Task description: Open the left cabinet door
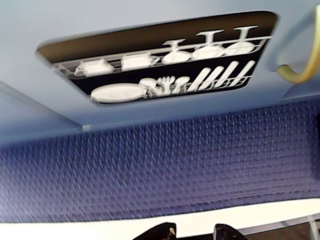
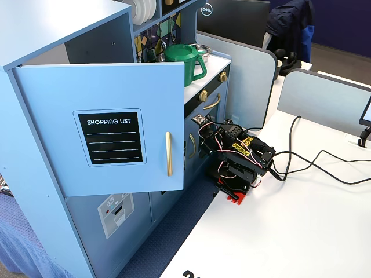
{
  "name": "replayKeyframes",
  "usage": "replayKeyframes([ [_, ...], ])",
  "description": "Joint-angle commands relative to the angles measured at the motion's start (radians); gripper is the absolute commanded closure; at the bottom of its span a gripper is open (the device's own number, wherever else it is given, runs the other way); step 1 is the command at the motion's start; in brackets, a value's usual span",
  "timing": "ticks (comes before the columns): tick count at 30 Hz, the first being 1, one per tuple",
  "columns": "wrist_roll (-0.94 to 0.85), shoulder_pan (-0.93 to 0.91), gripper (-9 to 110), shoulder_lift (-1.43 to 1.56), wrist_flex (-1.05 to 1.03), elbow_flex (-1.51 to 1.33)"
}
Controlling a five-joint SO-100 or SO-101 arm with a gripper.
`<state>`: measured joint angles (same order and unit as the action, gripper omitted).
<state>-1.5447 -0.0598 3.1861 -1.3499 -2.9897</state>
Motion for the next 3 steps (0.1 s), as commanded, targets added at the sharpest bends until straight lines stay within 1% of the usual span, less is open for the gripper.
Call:
replayKeyframes([
  [1,-0.021,0.040,101,-0.006,-0.179,-0.008],
  [3,-0.018,0.043,101,-0.006,-0.179,-0.008],
])
